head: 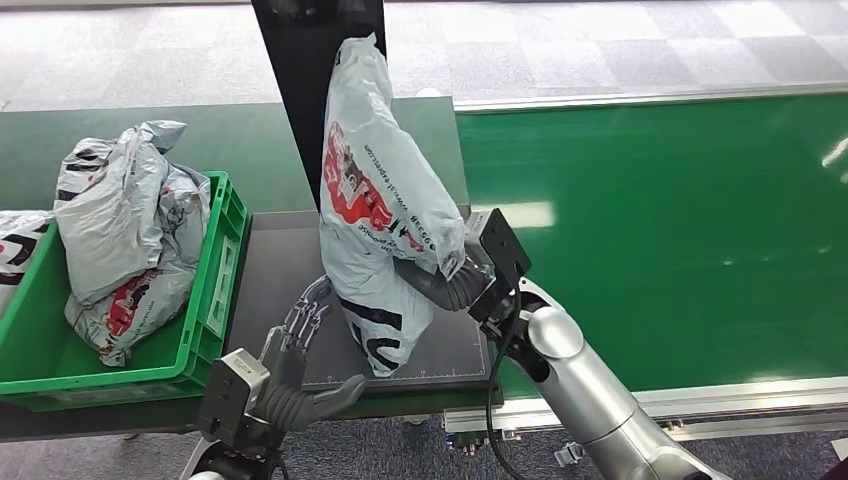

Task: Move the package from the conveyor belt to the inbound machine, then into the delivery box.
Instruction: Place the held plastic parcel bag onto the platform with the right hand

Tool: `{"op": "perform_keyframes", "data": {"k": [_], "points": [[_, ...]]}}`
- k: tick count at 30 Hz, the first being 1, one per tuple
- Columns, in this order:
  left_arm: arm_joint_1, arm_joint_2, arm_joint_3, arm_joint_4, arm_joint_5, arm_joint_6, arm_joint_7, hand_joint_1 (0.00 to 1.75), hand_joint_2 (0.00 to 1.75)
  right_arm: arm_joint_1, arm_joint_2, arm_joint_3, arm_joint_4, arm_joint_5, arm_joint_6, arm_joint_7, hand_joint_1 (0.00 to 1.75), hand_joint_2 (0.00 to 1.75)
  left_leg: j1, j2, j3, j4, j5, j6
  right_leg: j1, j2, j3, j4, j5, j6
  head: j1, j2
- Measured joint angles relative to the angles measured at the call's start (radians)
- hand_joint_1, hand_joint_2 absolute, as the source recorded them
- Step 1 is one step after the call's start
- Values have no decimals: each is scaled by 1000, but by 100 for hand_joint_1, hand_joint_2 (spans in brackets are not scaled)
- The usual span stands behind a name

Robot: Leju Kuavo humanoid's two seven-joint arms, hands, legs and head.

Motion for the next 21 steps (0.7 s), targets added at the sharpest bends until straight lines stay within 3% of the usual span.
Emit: {"op": "perform_keyframes", "data": {"k": [11,21], "points": [[-5,0,-12,16,3,0,0,0,175,-22,22,74,91,-116,196,-21,175,175,0,0,0,0,0,0,0,0,0,0,0,0,0,0],[0,0,-6,16,-2,-4,0,0,175,-53,30,121,114,-125,194,-22,175,175,0,0,0,0,0,0,0,0,0,0,0,0,0,0]]}}
